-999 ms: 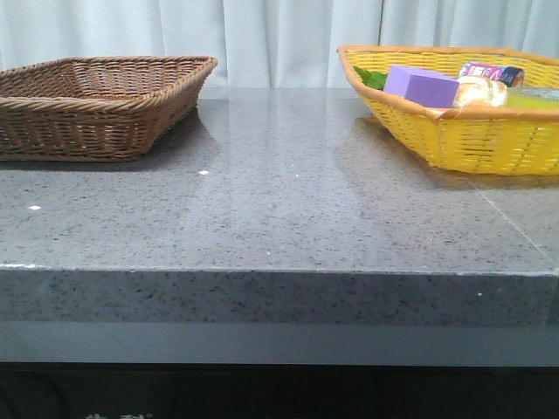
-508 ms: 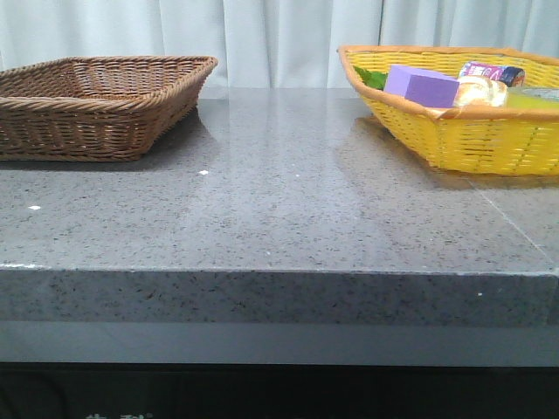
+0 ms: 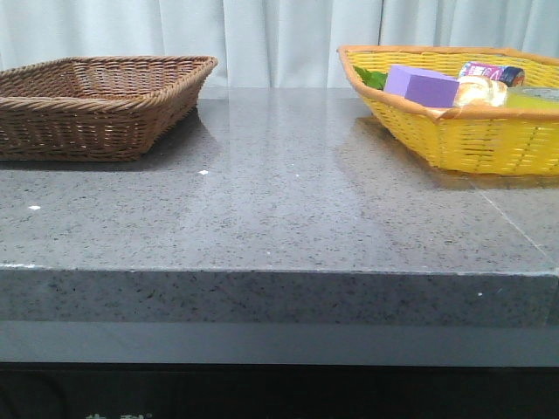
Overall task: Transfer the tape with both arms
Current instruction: 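Lower the right gripper over the yellow tape roll in the yellow basket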
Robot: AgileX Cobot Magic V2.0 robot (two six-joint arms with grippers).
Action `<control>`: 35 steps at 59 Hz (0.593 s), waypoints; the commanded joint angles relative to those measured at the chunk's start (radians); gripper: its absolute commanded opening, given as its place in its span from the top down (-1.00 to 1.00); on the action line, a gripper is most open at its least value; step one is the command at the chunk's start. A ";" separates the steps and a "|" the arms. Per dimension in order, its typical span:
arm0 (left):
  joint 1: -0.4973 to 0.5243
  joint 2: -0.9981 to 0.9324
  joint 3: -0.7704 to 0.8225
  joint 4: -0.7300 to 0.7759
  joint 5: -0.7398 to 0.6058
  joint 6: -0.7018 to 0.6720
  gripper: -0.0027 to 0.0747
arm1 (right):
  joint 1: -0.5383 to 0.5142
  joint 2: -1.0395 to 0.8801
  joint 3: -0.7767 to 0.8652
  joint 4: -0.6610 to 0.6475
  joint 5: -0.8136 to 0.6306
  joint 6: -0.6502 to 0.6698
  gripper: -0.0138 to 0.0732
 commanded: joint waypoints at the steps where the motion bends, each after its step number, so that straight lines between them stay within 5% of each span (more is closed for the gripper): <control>1: -0.076 0.005 -0.026 -0.014 -0.111 0.002 -0.42 | -0.047 0.077 -0.110 -0.007 0.021 0.003 -0.72; 23: -0.177 0.005 -0.026 -0.014 -0.145 0.002 -0.23 | -0.103 0.421 -0.407 0.014 0.225 0.001 -0.70; 35: -0.177 0.005 -0.026 -0.014 -0.145 0.002 -0.12 | -0.103 0.577 -0.547 0.062 0.291 -0.009 -0.45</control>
